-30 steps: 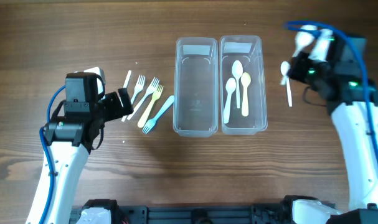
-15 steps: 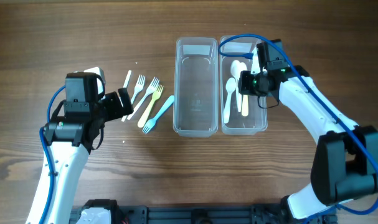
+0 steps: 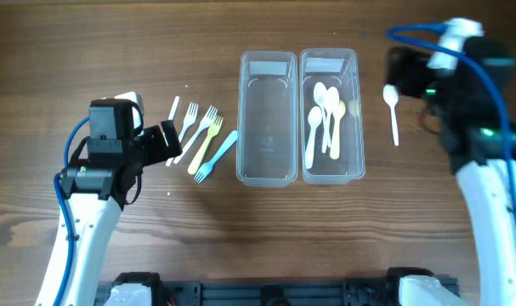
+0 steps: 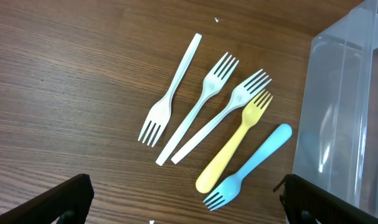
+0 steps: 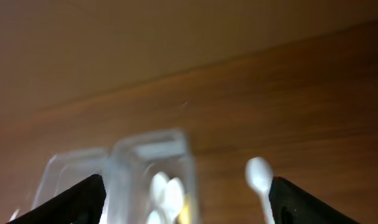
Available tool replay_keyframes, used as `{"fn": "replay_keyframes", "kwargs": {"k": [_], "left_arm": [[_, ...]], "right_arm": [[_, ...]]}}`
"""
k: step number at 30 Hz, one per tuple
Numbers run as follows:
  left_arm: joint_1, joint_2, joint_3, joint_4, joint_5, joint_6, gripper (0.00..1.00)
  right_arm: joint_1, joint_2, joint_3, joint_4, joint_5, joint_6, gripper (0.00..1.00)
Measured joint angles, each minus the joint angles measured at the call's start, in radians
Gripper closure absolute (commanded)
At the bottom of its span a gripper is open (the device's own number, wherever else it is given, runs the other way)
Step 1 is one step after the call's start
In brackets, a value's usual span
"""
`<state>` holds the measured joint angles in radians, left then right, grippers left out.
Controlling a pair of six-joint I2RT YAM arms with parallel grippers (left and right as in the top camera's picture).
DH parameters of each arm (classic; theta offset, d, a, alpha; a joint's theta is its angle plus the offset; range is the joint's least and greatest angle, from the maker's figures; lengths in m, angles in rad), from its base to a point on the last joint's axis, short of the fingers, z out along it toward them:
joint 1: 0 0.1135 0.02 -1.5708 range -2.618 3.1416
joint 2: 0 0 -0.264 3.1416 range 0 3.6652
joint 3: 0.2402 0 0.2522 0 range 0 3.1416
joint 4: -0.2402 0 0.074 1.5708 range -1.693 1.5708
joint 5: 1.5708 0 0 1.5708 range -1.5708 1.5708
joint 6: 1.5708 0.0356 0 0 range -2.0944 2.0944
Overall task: Pack container
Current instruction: 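Drop the white spoon into the right container and withdraw right gripper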
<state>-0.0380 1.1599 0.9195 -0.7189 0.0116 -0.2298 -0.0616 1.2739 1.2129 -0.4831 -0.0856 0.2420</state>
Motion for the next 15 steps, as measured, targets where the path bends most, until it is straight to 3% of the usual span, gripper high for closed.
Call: {"fn": "replay_keyframes", "kwargs": {"k": [8,15], "left_arm": [[0.0,0.0,0.0,-0.006,0.062,0.0,0.0],[0.0,0.0,0.0,-0.014,0.181,0.011,0.01]], "right_arm": [[-0.203,-0.001,0.001,-0.112,0.019,0.045,0.0],[-0.237,0.011,0.001,-0.174,0.019,0.053,0.0]]}}
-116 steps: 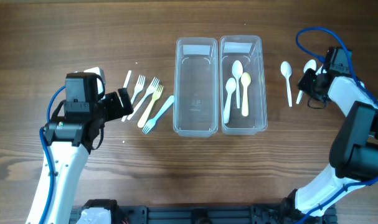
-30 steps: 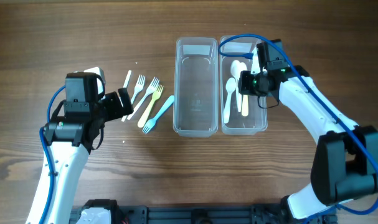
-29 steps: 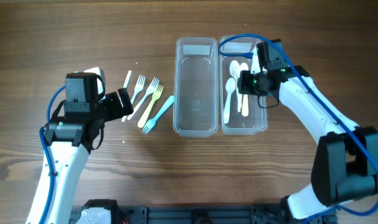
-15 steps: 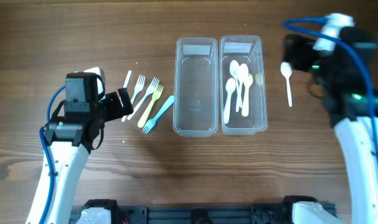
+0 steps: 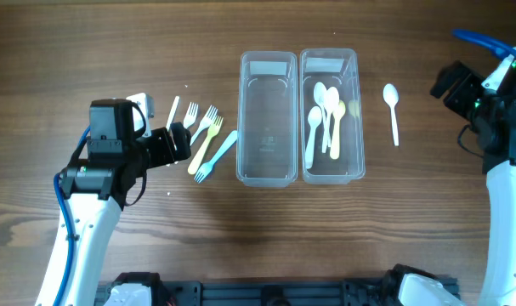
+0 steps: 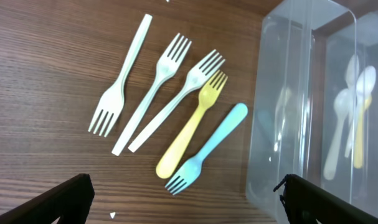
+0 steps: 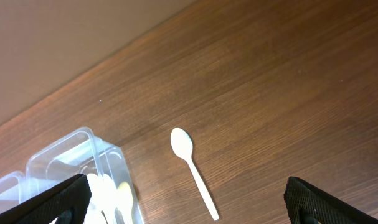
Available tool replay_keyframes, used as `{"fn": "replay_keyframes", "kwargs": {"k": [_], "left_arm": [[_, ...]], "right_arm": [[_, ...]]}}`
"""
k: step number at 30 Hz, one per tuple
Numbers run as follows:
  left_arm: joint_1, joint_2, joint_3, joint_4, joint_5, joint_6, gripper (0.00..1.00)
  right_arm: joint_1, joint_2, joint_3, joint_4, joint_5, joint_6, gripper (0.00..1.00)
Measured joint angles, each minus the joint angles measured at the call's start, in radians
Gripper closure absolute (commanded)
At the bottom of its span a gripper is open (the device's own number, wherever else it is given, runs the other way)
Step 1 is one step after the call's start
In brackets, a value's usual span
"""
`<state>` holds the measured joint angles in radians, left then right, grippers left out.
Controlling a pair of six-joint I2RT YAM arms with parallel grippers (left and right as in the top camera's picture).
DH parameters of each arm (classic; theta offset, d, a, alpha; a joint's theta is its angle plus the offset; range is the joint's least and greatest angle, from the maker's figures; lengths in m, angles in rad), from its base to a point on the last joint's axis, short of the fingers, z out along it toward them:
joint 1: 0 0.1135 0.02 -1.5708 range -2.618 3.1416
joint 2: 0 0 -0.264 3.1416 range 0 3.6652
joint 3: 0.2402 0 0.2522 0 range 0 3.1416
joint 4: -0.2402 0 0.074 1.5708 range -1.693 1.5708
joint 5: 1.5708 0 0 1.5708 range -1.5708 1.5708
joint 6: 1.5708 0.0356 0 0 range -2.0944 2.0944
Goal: Pack container
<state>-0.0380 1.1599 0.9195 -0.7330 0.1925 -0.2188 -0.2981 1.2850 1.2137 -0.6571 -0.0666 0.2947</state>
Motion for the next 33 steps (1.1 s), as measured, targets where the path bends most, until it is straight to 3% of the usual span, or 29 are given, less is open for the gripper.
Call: {"fn": "replay_keyframes", "kwargs": {"k": [9,18,21,27,30,33], "left_arm": [[-0.103,0.087,0.13,-0.16,-0.061,0.143,0.12],[-0.312,0.323,0.168,-0.084,-0.241,0.41,0.27],[-0.351,0.41,0.168,-0.08,-0.259,0.499,0.37],[-0.391,0.511,0.168,-0.066,-0.267,0.599,0.37],[-0.391,0.55,0.168,-0.056,-0.262,0.616,0.46],[-0.391,0.59,0.168,-0.035,-0.253,0.629,0.49]], "right_arm": [[0.0,0.001,0.0,-0.002,0.0,0.003,0.0],[0.0,0.001,0.0,-0.002,0.0,0.007,0.0],[0.0,0.001,0.0,-0.002,0.0,0.007,0.0],[0.0,0.001,0.0,-0.002,0.0,0.007,0.0],[0.0,0.001,0.0,-0.002,0.0,0.008,0.0],[0.0,0.001,0.0,-0.002,0.0,0.007,0.0]]}}
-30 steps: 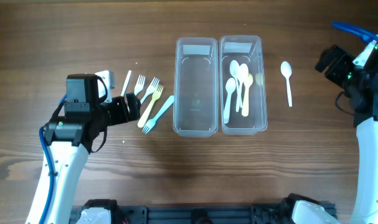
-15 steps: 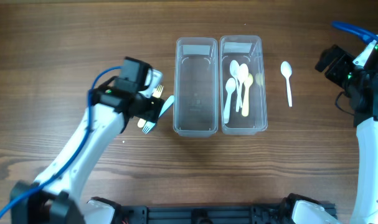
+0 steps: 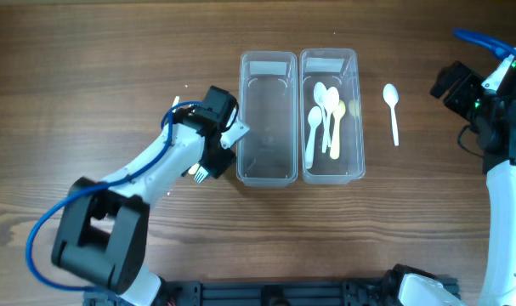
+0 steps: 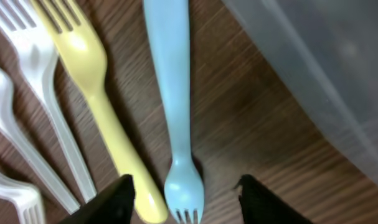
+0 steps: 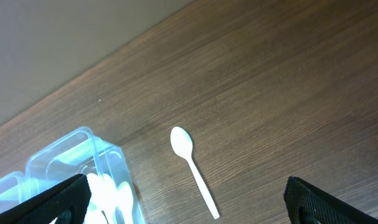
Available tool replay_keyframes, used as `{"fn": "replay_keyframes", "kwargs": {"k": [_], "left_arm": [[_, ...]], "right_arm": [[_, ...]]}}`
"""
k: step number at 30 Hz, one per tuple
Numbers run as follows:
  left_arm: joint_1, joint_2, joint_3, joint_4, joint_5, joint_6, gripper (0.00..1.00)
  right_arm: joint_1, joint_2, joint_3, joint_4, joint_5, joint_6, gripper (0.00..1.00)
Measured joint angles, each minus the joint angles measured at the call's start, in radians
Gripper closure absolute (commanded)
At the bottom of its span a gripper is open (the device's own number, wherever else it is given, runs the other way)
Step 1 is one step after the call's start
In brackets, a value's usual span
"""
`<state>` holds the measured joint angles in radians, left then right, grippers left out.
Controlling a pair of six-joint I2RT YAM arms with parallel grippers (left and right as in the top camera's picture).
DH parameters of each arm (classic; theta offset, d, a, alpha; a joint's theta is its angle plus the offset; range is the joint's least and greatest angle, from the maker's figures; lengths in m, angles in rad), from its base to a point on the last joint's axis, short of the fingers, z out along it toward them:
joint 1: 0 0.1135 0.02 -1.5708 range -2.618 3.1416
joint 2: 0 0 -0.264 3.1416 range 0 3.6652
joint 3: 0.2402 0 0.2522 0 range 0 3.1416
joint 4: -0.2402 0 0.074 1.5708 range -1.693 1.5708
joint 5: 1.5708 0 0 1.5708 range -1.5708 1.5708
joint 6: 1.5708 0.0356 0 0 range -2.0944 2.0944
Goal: Pack container
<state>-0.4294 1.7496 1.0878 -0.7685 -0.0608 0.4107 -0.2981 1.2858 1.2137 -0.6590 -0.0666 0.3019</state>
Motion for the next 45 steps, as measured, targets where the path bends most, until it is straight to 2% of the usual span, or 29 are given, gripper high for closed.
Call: {"fn": "replay_keyframes", "kwargs": {"k": [5,9,10,12,15,19,24,26,30,33,38,45], "left_arm": [[0.0,0.023,0.009,0.051,0.016,-0.004,0.55],[0.0,0.033,0.015,0.061,0.032,-0.01,0.56],[0.0,0.034,0.015,0.062,0.032,-0.012,0.57],[0.005,0.034,0.015,0.062,0.037,-0.013,0.66],[0.016,0.036,0.015,0.06,0.045,-0.033,0.71],[0.037,0.039,0.016,0.044,0.047,-0.07,0.65],[0.039,-0.011,0.011,0.031,0.05,-0.095,0.41],[0.039,-0.1,0.011,0.026,0.051,-0.113,0.38],[0.039,-0.273,0.011,-0.008,0.051,-0.121,0.38],[0.039,-0.321,0.011,-0.032,0.051,-0.159,0.4],[0.039,-0.266,0.008,-0.032,0.05,-0.249,0.44],[0.039,-0.066,-0.014,-0.013,0.04,-0.318,0.46]], "right_arm": [[0.0,0.0,0.0,0.0,0.0,0.0,0.0],[0.0,0.0,0.0,0.0,0.0,0.0,0.0],[0.0,0.0,0.0,0.0,0.0,0.0,0.0],[0.0,0.0,0.0,0.0,0.0,0.0,0.01],[0.0,0.0,0.0,0.0,0.0,0.0,0.0],[0.0,0.0,0.0,0.0,0.0,0.0,0.0],[0.0,0.0,0.0,0.0,0.0,0.0,0.0],[0.0,0.0,0.0,0.0,0.0,0.0,0.0],[0.0,0.0,0.0,0.0,0.0,0.0,0.0],[0.0,0.0,0.0,0.0,0.0,0.0,0.0],[0.0,0.0,0.0,0.0,0.0,0.0,0.0],[0.0,0.0,0.0,0.0,0.0,0.0,0.0]]}}
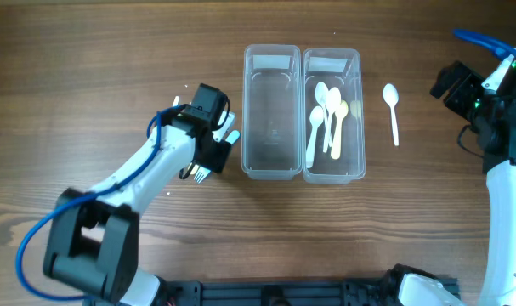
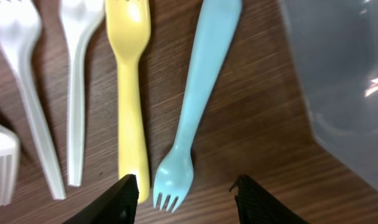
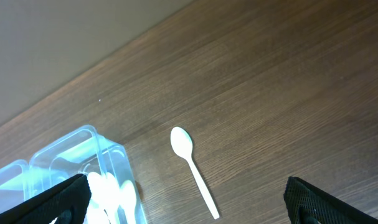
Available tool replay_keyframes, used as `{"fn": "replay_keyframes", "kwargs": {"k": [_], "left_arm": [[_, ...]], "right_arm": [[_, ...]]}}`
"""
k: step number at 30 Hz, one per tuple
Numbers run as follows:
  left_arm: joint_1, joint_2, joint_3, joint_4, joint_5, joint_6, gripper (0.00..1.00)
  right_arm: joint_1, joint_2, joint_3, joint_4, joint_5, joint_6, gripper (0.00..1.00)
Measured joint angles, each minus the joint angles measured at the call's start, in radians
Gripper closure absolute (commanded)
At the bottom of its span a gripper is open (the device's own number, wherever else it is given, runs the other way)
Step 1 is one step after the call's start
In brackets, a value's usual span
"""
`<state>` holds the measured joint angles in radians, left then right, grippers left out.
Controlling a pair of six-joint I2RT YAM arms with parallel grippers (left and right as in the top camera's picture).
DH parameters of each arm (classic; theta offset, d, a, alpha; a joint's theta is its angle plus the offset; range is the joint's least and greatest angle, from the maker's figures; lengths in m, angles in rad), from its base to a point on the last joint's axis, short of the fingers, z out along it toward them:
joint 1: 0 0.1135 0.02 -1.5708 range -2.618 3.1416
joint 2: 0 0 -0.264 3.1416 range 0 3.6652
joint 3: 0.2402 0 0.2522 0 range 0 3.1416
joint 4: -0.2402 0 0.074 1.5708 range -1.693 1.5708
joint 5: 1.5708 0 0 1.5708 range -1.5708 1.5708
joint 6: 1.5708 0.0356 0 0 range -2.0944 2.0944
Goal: Pack container
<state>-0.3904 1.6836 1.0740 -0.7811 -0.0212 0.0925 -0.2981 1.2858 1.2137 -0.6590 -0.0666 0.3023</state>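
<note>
Two clear containers stand side by side: the left one (image 1: 270,110) is empty, the right one (image 1: 331,115) holds several spoons. My left gripper (image 2: 187,202) hangs low and open over the tine end of a blue fork (image 2: 198,99), its fingers either side of the tines. A yellow fork (image 2: 129,93) and white forks (image 2: 76,93) lie just left of it. A white spoon (image 3: 192,169) lies on the table right of the containers. My right gripper (image 3: 189,211) is open, high at the far right, holding nothing.
The empty container's corner (image 2: 338,74) sits close to the right of the blue fork's handle. The wooden table (image 1: 113,51) bears nothing else. In the overhead view the left arm (image 1: 155,166) covers most of the forks.
My left gripper has shifted a little left and back from the container. The blue fork now lies slanted instead of straight. Both containers sit slightly further right. The right arm has not moved.
My left gripper was open, high to the left of the forks, while the right arm blurred near the spoon container. Then the right arm stood far right and stayed. The left gripper came low over the blue fork beside the empty container and still straddles its tines.
</note>
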Motion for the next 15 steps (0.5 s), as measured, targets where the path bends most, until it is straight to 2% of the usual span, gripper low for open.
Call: {"fn": "replay_keyframes", "kwargs": {"k": [6,15], "left_arm": [[0.0,0.089,-0.002,0.032,-0.008,-0.013,0.41],[0.001,0.15,-0.002,0.064,0.011,0.091,0.41]], "right_arm": [[0.0,0.0,0.0,0.0,0.0,0.0,0.0],[0.0,0.0,0.0,0.0,0.0,0.0,0.0]]}}
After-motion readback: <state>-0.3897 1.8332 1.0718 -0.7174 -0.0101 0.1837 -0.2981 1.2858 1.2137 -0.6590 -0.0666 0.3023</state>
